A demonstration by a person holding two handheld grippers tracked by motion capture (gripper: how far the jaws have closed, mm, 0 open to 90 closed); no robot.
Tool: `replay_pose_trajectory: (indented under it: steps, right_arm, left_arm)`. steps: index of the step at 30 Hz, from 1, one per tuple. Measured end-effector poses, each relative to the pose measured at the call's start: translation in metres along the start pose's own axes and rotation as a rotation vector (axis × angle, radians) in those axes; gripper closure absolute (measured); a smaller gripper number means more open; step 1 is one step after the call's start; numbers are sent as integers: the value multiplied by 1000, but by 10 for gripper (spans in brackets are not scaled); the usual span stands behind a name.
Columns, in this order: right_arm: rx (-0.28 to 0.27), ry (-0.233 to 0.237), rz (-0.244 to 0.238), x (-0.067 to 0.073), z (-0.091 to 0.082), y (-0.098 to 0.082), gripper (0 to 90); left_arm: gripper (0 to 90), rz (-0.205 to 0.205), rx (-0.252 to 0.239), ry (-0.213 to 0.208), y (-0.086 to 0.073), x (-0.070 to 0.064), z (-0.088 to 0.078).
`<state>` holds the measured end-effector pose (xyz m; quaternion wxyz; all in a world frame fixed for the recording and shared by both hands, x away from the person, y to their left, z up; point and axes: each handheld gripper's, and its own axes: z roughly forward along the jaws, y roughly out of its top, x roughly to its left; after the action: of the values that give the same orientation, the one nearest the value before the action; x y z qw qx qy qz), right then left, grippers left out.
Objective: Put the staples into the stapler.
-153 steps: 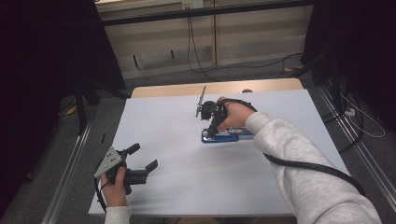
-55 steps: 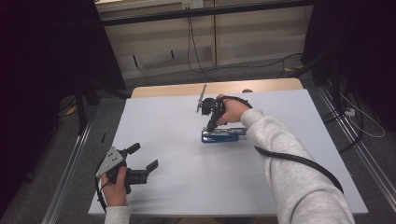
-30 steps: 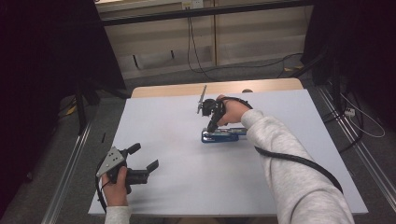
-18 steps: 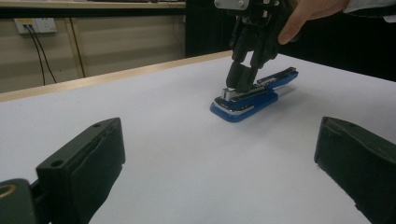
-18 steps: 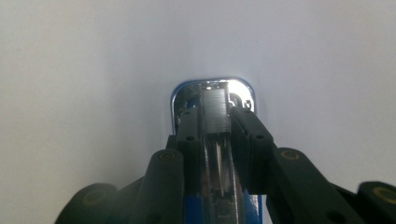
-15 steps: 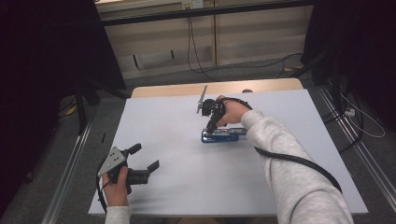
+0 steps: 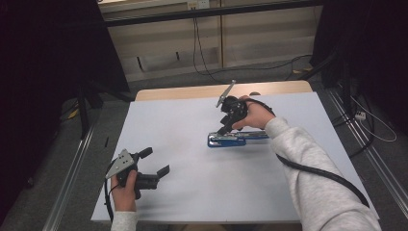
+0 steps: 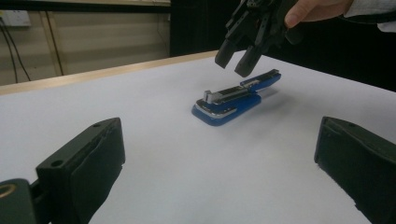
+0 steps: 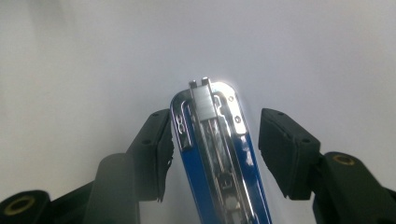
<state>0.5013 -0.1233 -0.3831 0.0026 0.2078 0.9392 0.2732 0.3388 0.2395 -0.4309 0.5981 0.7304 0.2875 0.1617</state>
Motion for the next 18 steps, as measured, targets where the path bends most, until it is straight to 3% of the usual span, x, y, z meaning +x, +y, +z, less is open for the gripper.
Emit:
replay_pose_trajectory:
  steps: [7,9,18]
  right_arm:
    - [-45,-31,36,1,-13,-17,354]
    - [-64,-51,65,1,-19,-26,305]
    - [-106,-97,115,6,-30,-51,213]
  left_arm:
    - [17,-29,-6,-17,2,-1,4]
    - [16,-26,2,-22,2,-1,5]
    - [16,-23,23,-20,2,-3,11]
